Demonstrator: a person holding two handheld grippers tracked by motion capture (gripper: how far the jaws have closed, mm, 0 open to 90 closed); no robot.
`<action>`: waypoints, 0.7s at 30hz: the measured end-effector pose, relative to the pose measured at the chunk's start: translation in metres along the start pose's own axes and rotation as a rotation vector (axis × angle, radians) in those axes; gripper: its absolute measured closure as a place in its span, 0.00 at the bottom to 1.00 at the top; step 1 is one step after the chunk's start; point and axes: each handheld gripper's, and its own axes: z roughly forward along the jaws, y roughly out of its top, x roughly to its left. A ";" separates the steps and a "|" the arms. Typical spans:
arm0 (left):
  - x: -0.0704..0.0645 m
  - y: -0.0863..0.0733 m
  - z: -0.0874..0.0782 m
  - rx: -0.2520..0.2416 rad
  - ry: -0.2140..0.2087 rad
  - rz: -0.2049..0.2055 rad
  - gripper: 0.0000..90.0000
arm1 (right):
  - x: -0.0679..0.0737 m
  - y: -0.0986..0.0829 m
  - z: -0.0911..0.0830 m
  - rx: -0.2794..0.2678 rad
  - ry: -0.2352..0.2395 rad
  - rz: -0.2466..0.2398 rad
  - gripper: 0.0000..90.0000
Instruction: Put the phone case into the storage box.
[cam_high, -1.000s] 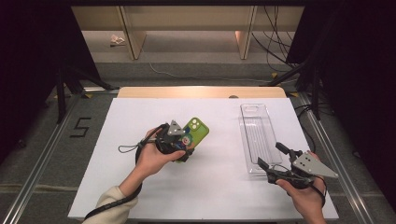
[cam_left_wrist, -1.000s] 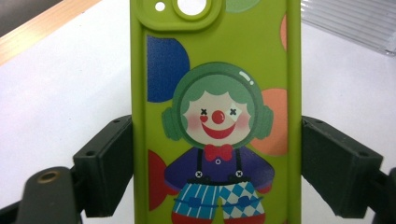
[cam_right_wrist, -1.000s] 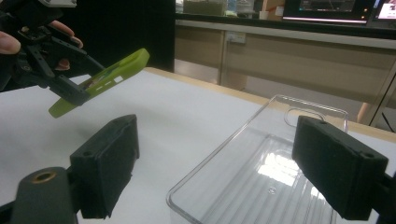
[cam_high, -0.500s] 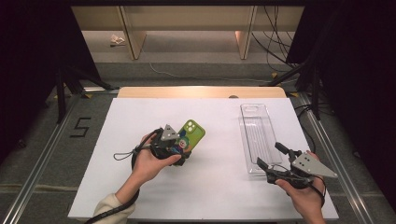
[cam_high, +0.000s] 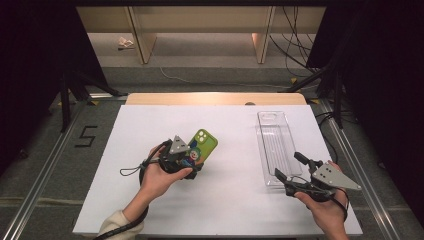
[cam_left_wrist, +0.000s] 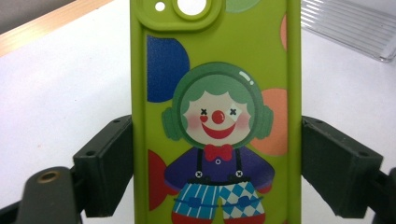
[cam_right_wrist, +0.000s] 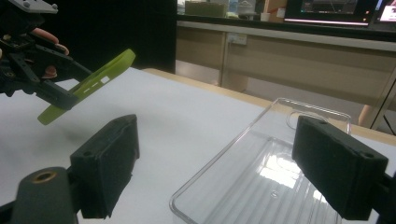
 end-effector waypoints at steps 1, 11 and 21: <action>0.000 0.000 0.000 -0.002 0.000 0.000 0.19 | 0.000 0.000 0.000 0.000 0.002 0.001 0.18; -0.002 -0.004 -0.004 -0.035 0.002 -0.011 0.19 | 0.004 0.006 0.005 -0.007 0.014 -0.006 0.18; -0.006 -0.003 -0.009 -0.059 0.001 -0.010 0.19 | 0.016 0.019 0.022 -0.016 0.056 -0.018 0.18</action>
